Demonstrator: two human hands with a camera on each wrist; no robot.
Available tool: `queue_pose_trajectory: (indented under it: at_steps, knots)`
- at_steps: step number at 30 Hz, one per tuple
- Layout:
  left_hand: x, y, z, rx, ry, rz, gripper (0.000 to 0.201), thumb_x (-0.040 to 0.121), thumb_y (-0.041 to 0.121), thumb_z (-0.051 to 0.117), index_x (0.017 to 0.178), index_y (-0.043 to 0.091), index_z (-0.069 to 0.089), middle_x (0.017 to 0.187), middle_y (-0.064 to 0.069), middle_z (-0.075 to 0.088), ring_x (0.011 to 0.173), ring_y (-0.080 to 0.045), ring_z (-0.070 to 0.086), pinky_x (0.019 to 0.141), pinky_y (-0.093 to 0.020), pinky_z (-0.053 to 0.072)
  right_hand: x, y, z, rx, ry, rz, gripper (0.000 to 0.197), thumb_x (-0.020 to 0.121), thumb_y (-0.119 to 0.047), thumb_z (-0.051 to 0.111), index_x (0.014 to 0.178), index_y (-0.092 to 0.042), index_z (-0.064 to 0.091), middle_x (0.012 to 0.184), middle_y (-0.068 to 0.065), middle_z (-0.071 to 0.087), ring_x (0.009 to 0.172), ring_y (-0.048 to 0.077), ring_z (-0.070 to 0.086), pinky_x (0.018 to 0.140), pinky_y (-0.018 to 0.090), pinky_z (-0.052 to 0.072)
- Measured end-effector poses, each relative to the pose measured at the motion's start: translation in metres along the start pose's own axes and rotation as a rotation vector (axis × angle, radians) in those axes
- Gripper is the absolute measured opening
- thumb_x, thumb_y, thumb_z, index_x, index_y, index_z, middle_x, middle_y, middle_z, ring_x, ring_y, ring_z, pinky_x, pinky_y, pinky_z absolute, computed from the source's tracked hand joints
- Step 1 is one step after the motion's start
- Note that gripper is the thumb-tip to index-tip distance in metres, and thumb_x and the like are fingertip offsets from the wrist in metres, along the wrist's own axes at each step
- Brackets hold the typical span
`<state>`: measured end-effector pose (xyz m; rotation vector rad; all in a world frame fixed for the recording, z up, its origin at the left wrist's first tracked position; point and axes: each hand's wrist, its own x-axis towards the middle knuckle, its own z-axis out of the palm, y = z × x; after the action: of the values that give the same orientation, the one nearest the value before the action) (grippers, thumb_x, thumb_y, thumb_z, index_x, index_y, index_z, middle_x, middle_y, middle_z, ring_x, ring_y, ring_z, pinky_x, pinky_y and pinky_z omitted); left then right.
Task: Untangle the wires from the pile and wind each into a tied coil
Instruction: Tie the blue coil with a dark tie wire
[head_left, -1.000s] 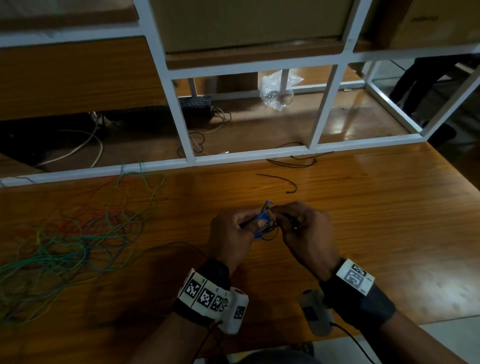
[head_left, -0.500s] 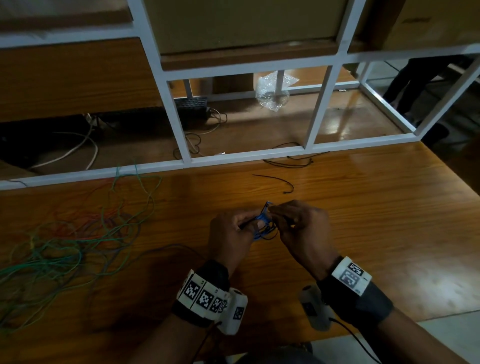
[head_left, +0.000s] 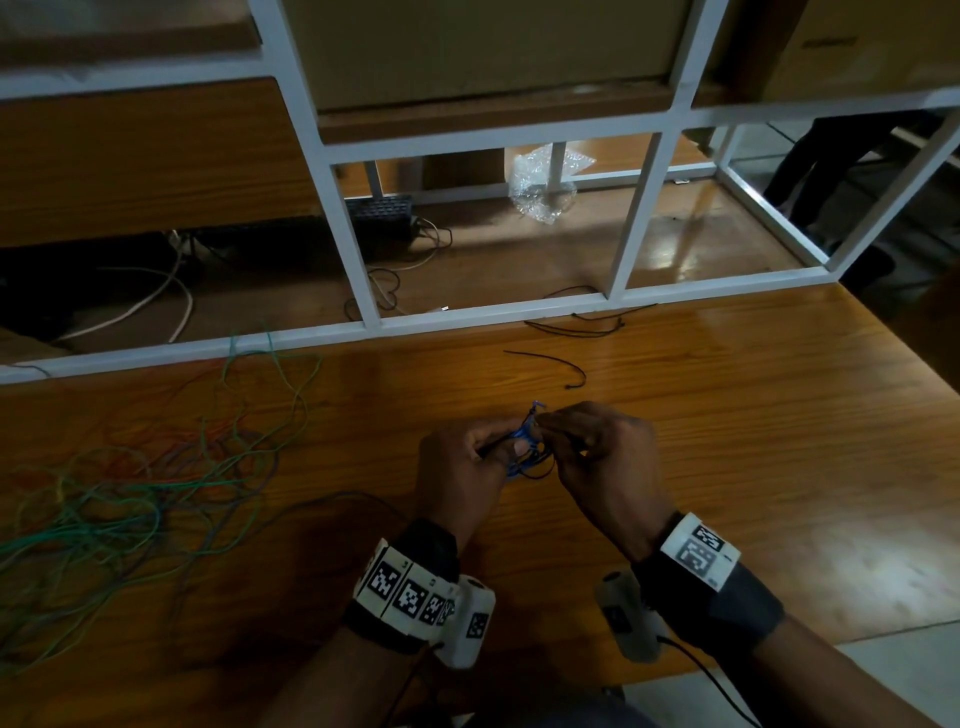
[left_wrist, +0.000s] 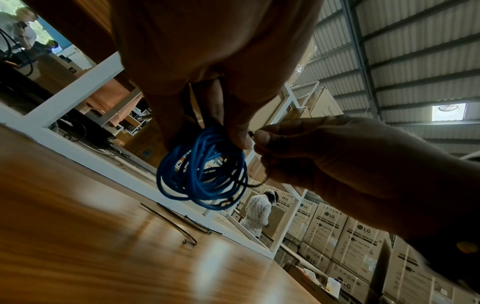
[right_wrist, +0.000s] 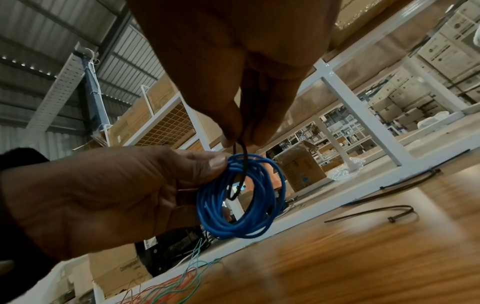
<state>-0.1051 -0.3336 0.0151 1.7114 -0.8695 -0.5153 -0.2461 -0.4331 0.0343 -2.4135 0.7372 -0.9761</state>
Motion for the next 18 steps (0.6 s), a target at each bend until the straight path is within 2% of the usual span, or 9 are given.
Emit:
queue_pose_trajectory:
  at_steps: [2, 6, 13, 16, 18]
  knots:
    - [0.0006, -0.0001, 0.0001, 0.013, 0.005, 0.002, 0.024, 0.083, 0.015, 0.078, 0.105, 0.025, 0.077, 0.104, 0.009, 0.075, 0.092, 0.004, 0.069, 0.077, -0.021, 0.059, -0.0001, 0.0, 0.0001, 0.015, -0.007, 0.004, 0.015, 0.087, -0.007, 0.079, 0.099, -0.016, 0.082, 0.092, 0.002, 0.078, 0.071, 0.013, 0.072, 0.06, 0.027, 0.058]
    - [0.0021, 0.0001, 0.0009, -0.007, 0.016, -0.002, 0.024, 0.083, 0.018, 0.078, 0.105, 0.025, 0.076, 0.104, 0.007, 0.075, 0.092, 0.002, 0.069, 0.076, -0.021, 0.059, 0.0002, -0.0004, 0.001, 0.016, -0.048, 0.007, 0.019, 0.087, -0.005, 0.077, 0.101, -0.016, 0.082, 0.095, 0.002, 0.078, 0.075, 0.015, 0.073, 0.062, 0.03, 0.059]
    - [0.0041, 0.0056, -0.0008, -0.014, 0.003, 0.015, 0.026, 0.084, 0.017, 0.077, 0.109, 0.019, 0.075, 0.11, 0.007, 0.072, 0.098, 0.0, 0.068, 0.077, -0.015, 0.056, 0.0019, -0.0034, -0.0002, 0.045, -0.093, 0.021, 0.019, 0.092, -0.008, 0.072, 0.105, -0.019, 0.08, 0.098, -0.001, 0.075, 0.079, 0.01, 0.069, 0.066, 0.023, 0.055]
    - [0.0032, 0.0085, -0.0011, -0.055, -0.028, 0.0, 0.032, 0.084, 0.016, 0.077, 0.115, 0.022, 0.072, 0.109, 0.016, 0.069, 0.101, 0.005, 0.066, 0.077, -0.014, 0.055, 0.0026, -0.0042, -0.0001, 0.048, -0.096, 0.024, 0.017, 0.093, -0.01, 0.071, 0.107, -0.017, 0.079, 0.099, 0.001, 0.075, 0.079, 0.013, 0.07, 0.066, 0.029, 0.058]
    - [0.003, 0.0086, -0.0015, -0.048, -0.032, 0.008, 0.033, 0.084, 0.016, 0.077, 0.115, 0.024, 0.072, 0.113, 0.014, 0.069, 0.102, 0.006, 0.065, 0.08, -0.015, 0.055, 0.0026, -0.0032, 0.0008, 0.047, -0.112, 0.032, 0.014, 0.096, -0.013, 0.07, 0.107, -0.017, 0.079, 0.099, 0.0, 0.075, 0.079, 0.012, 0.069, 0.065, 0.031, 0.058]
